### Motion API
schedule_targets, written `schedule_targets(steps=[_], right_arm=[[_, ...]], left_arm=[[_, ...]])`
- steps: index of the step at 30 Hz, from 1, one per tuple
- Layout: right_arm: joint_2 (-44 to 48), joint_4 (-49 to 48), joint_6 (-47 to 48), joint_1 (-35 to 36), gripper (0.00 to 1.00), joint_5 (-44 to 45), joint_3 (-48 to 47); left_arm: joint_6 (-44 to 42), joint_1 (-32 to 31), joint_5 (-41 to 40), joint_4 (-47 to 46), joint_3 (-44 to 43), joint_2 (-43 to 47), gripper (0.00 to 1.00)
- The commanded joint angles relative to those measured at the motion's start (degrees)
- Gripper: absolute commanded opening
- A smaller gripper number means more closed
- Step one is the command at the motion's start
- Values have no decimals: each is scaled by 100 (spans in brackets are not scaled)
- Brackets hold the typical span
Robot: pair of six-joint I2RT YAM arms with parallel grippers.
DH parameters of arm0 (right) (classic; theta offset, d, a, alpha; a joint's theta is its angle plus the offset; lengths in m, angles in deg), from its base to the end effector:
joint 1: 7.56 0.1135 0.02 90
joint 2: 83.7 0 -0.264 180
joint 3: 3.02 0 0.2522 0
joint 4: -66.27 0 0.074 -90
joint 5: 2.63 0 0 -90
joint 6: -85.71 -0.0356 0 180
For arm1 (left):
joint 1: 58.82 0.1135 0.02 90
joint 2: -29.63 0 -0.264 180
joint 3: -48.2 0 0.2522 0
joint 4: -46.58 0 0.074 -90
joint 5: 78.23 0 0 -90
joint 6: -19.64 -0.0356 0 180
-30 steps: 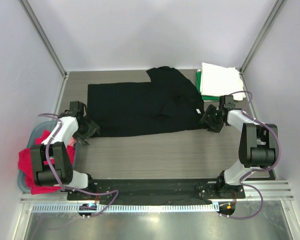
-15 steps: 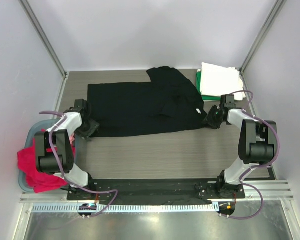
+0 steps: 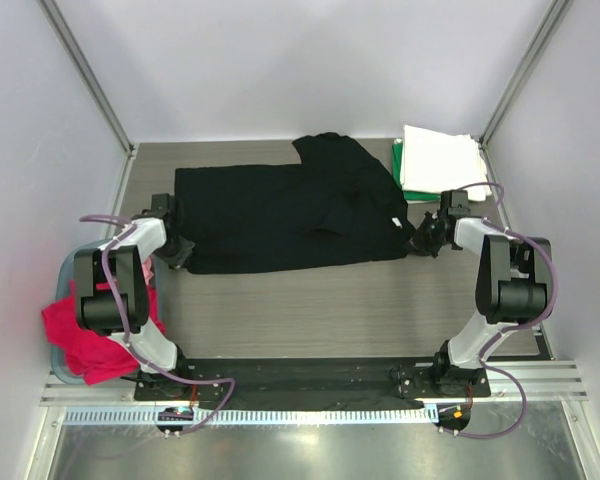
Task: Fold and stack the t-shirts
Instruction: Fold the tshirt
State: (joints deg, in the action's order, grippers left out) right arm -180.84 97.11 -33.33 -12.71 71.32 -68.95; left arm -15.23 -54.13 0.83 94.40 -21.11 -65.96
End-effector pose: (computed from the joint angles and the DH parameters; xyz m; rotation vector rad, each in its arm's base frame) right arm 0.3188 -0.0189 0.1492 0.6973 2.5869 0.5072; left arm 0.3001 0.0314 0.1598 -1.4334 2.4163 0.0762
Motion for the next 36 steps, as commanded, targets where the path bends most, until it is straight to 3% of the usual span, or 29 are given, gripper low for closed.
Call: schedule_targets(steps=[1, 4, 8, 10, 13, 15, 20, 26, 34, 35, 36], right_arm=[[-6, -4, 3, -21, 1, -47, -119], [37, 416, -102, -21, 1, 23, -478], [283, 1032, -190, -21, 1, -117, -1687], [572, 1575, -138, -21, 1, 5, -2121], [1142, 2132, 64, -21, 1, 418, -2430], [1451, 2247, 161, -21, 1, 577, -1984], [2496, 2229, 57, -30, 1, 725, -369], [3218, 2256, -603, -214, 1, 1280, 496], [4035, 2554, -1060, -566, 1, 1578, 1050], [4115, 2572, -1086, -584, 1, 1579, 1085], [4203, 2607, -1174, -584, 1, 1779, 1146]], left_arm=[[24, 6, -5, -313, 133, -399, 0], [-125, -3, 39, 20, -192, -101, 0], [-371, -3, 84, 984, -1219, 207, 0], [-459, -3, -91, 1356, -1870, 400, 0], [-618, 14, -233, 1752, -2083, 927, 0], [-644, 14, -286, 1937, -1917, 1304, 0], [-504, 23, 117, 1613, -365, 2052, 0], [-310, 23, 487, 1331, 930, 2747, 2], [-372, 23, 681, 1507, 1415, 3239, 17], [-346, 23, 794, 1559, 1415, 3283, 22], [-276, 15, 847, 1603, 1398, 3362, 35]])
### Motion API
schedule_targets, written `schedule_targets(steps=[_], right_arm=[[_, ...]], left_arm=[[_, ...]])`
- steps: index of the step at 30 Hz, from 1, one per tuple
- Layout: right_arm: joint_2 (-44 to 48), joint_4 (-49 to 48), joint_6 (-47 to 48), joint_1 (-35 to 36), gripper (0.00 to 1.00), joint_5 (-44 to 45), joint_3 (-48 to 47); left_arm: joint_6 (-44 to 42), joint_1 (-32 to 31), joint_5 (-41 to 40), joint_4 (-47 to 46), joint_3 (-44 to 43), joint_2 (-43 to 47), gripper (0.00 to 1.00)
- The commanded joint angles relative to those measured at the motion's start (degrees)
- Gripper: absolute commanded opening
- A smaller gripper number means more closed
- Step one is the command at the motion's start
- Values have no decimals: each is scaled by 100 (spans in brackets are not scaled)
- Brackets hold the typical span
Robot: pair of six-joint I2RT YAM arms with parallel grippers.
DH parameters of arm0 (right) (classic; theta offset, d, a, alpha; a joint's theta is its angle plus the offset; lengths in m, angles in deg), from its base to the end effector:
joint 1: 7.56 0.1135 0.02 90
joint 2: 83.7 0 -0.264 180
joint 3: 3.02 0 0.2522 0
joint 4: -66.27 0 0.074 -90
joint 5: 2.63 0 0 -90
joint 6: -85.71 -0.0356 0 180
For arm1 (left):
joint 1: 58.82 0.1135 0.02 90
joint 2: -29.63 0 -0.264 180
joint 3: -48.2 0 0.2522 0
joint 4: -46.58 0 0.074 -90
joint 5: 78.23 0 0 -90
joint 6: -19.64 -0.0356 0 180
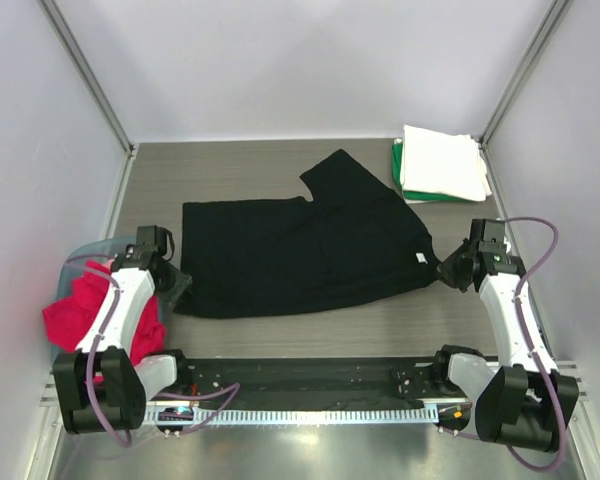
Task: Fold and stack the t-shirts
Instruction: Fold the tshirt
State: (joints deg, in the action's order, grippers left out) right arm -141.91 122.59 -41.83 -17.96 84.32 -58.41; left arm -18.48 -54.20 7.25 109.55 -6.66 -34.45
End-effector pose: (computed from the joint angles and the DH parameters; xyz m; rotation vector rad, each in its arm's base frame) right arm 0.1862 -0.0323 0.2314 1.0469 2.4021 0.2375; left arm 0.1862 0.0179 0.2063 -1.3523 2.4799 -0.0753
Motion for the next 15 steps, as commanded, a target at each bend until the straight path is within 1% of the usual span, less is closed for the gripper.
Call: schedule_targets(steps=[1, 2, 3, 4, 5, 6, 7, 9, 12, 13, 14, 15], right_arm=[[398, 76, -342, -68, 1, 498, 119], [512, 102, -350, -68, 2, 472, 146], [565, 103, -316, -59, 16, 411, 146], [592, 111, -281, -68, 28, 384, 146], [662, 120, -245, -68, 47, 245, 129], [697, 129, -202, -68, 72, 139, 76], [732, 138, -62, -68, 78, 112, 24], [837, 129, 79, -68, 86, -63, -248], [882, -256, 300, -33, 86, -764, -521], [813, -553, 291, 80, 86, -1263, -583], [699, -704, 282, 177, 86, -1503, -627], [323, -810, 308, 308, 85, -1610, -801]], left_arm=[[85, 30, 275, 132, -64, 272, 43], [112, 30, 415, 176, -82, 342, 50], [164, 21, 425, 229, -117, 413, 60], [173, 30, 425, 282, -239, 596, 64], [174, 30, 425, 413, -319, 685, 67], [165, 21, 338, 483, -441, 781, 70], [113, 30, 276, 562, -564, 904, 71], [25, 30, 214, 616, -899, 967, 71], [-99, 12, 266, 476, -1180, 888, 71], [-151, -5, 302, 301, -1216, 810, 71], [-160, -14, 345, 187, -1242, 617, 71], [-187, -23, 407, 64, -1295, 476, 71]])
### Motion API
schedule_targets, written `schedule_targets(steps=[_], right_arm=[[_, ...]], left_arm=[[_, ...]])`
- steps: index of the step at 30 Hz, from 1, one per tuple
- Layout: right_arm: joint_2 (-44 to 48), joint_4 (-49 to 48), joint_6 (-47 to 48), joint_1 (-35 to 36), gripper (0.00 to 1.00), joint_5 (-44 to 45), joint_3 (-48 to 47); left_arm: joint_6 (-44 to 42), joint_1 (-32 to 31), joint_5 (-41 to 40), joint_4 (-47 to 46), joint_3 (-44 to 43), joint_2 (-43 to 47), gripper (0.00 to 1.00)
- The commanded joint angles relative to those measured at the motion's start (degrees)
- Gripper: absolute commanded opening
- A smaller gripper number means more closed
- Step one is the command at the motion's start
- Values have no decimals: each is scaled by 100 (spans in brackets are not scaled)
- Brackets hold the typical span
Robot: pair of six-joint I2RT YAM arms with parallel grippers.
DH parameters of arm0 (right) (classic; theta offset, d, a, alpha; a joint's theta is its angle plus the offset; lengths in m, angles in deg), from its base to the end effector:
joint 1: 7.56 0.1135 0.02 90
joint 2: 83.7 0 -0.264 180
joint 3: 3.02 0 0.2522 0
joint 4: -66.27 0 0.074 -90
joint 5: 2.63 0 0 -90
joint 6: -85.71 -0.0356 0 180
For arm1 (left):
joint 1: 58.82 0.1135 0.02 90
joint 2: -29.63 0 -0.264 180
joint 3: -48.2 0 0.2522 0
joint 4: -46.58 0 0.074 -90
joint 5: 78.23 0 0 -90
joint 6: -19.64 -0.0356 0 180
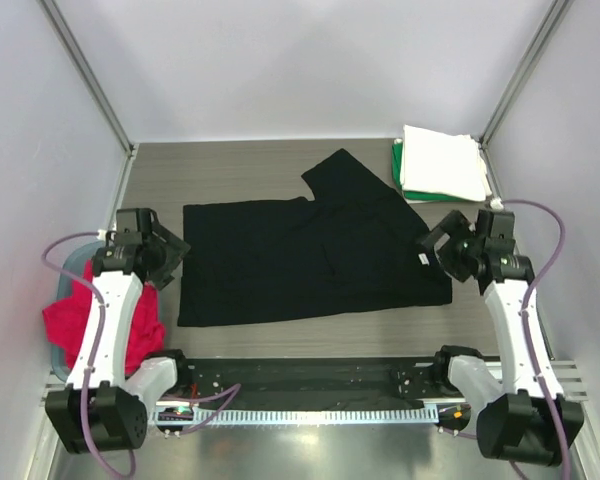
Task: Fold and stack the t-shirts
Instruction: Fold the tshirt
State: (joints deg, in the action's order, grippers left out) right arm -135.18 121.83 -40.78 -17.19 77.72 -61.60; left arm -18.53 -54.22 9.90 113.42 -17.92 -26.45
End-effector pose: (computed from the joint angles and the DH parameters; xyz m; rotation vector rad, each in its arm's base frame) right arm 0.1767 -0.0239 0.2696 0.8847 2.2778 0.4157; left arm 0.1803 0.0157 0.2848 -1.2332 2.2718 -0.2700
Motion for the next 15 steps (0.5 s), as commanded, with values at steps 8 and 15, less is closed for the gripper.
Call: schedule_targets(steps=[8, 15], right_arm=[[-3067, -832, 1011, 2122, 88, -355, -2843], [-5738, -376, 2144, 2220, 90, 505, -5797]], left_arm=[[-1042, -837, 548, -379, -1583, -2284, 66], [-1905, -1005, 248, 45, -1348, -1962, 73]])
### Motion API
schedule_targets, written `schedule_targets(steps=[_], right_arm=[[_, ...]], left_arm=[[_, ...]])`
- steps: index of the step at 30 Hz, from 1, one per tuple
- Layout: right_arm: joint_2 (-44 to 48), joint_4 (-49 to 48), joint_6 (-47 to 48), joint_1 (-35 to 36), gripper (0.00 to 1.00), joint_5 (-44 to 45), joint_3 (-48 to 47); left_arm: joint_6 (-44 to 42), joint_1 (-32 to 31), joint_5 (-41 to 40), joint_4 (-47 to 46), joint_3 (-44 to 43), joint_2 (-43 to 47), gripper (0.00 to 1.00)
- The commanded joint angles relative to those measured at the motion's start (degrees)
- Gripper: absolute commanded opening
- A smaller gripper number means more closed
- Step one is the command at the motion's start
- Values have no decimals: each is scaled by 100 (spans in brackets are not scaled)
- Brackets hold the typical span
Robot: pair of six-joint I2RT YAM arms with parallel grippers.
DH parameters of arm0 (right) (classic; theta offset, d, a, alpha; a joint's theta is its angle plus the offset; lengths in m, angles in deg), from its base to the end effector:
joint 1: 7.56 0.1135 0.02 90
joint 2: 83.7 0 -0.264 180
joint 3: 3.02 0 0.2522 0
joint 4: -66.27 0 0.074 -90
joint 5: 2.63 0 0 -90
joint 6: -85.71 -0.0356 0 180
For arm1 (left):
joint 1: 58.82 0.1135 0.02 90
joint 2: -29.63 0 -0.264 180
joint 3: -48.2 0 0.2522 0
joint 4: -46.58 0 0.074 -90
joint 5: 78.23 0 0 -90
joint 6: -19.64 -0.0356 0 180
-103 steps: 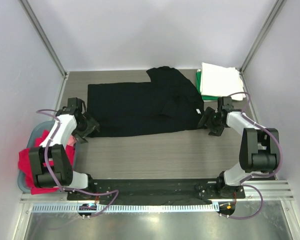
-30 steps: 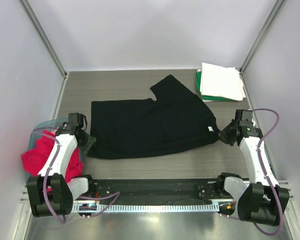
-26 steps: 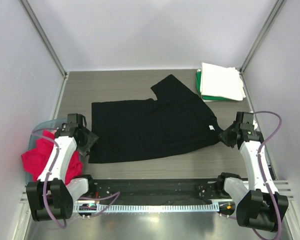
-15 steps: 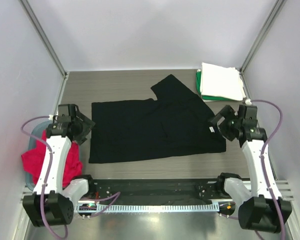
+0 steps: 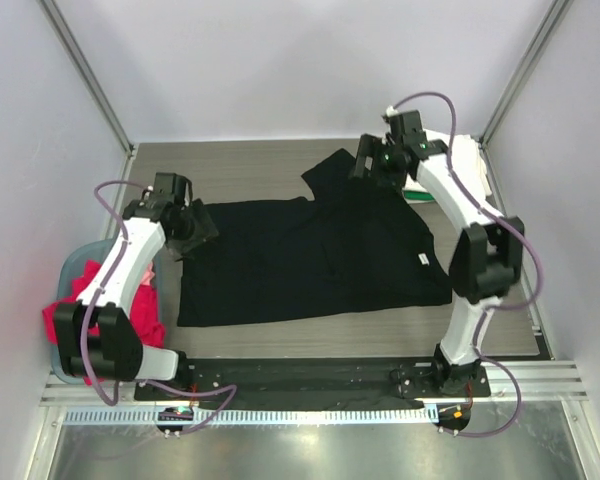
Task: Fold and stack the t-shirts
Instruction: Fold the tshirt
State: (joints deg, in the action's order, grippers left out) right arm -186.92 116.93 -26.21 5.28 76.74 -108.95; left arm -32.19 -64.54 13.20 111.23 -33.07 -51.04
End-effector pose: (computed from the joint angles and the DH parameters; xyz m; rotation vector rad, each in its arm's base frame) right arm 0.3937 0.0965 0.3015 0.1065 2.4480 0.4985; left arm 0.2759 -0.0285 0.2781 -0.7520 2.6123 -0.2655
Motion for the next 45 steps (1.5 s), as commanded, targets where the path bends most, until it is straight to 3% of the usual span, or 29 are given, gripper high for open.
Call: schedule_targets(steps=[1, 4, 8, 11, 16, 23, 30, 33, 34, 36, 40, 43, 45], right_arm=[[-881, 159, 749, -27, 91, 737, -1746], [-1919, 150, 899, -27, 91, 817, -2690], [-3289, 72, 742, -27, 91, 835, -4515], [-4222, -323, 601, -10, 90, 712, -5291], [-5084, -1184, 582, 60, 88, 922, -5717], [-5621, -2011, 961, 184, 90, 1757, -5910], [-6139, -2065, 1075, 359, 89, 1505, -6173], [-6079, -1784, 716, 368, 80, 1205, -6157], [-6026, -1740, 628, 360, 68, 1143, -6008], [-5964, -1555, 565, 377, 58, 1134, -5963], [-5885, -1449, 618, 360, 15, 1169, -5954], [-5807, -1493, 443, 228, 1, 1230, -5963], [-5658, -1502, 215, 88, 1, 1257, -5893]], left_arm=[[-539, 35, 5, 107, 489, 629, 73], [-731, 9, 314, -202, 896, 998, 76], [-838, 9, -99, -396, 1450, 1280, 92], [-960, -79, 33, -457, 1415, 1500, 93], [-855, -219, -99, -563, 1539, 1457, 94], [-812, -693, -432, -466, 1495, 1307, 93], [-785, -773, -539, -466, 1512, 1378, 93], [-785, -782, -591, -449, 1495, 1360, 93], [-785, -773, -591, -440, 1495, 1360, 93], [-785, -799, -618, -423, 1495, 1343, 93], [-776, -817, -758, -370, 1486, 1299, 93], [-759, -870, -846, -335, 1468, 1237, 93], [-759, -887, -908, -335, 1468, 1176, 93]])
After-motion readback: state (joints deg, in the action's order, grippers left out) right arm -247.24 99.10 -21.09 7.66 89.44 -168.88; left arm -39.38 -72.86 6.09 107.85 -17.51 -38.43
